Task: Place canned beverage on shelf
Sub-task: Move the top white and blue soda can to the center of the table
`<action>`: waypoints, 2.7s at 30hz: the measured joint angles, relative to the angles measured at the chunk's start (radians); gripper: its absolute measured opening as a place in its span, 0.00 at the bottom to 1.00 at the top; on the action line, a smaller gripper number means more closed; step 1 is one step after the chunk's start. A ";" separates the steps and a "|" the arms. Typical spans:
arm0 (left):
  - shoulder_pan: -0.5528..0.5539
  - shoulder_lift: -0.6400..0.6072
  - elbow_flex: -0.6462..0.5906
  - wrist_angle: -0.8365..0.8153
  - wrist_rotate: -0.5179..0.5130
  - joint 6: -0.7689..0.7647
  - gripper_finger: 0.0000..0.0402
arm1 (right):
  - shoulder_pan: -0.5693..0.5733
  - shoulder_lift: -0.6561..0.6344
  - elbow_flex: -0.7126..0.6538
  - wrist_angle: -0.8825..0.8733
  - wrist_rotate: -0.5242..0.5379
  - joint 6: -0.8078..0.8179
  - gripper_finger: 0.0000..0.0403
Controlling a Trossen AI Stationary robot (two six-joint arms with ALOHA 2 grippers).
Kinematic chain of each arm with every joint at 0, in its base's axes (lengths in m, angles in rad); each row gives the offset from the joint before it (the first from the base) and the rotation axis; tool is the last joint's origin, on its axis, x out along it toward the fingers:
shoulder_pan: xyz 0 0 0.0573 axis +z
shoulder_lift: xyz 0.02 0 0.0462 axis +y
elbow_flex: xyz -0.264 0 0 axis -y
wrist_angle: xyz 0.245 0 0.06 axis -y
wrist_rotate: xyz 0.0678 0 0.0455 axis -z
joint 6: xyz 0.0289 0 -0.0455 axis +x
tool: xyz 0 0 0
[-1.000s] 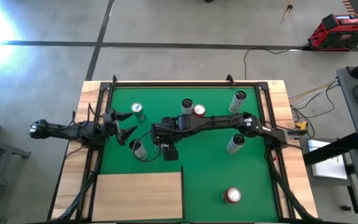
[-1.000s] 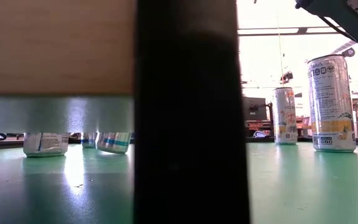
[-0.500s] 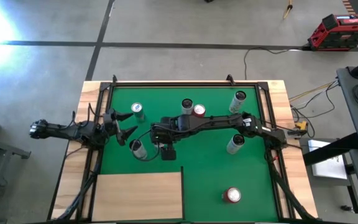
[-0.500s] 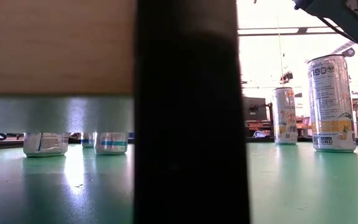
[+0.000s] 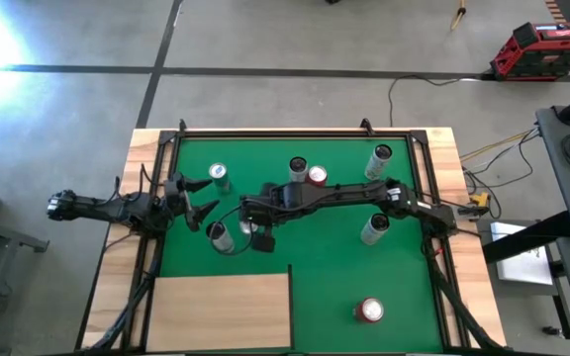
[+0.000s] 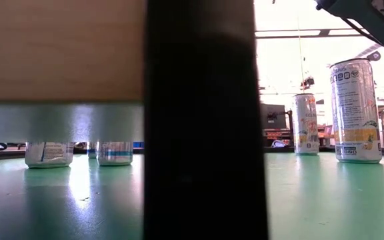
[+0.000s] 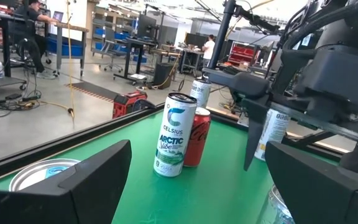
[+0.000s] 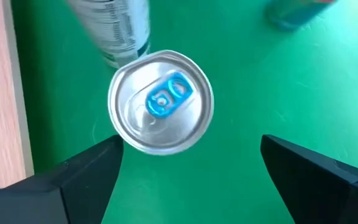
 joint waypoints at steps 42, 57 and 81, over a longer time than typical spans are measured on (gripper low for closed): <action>0.000 0.001 0.000 -0.001 0.001 0.000 0.88 | -0.337 -0.184 -0.008 -0.444 -0.019 0.557 0.92; 0.000 0.001 0.000 -0.001 -0.001 0.000 0.88 | -0.336 -0.097 -0.008 -0.376 -0.022 0.511 0.92; 0.000 0.001 0.000 -0.001 0.000 0.000 0.88 | -0.338 -0.097 -0.051 -0.342 0.068 0.565 0.75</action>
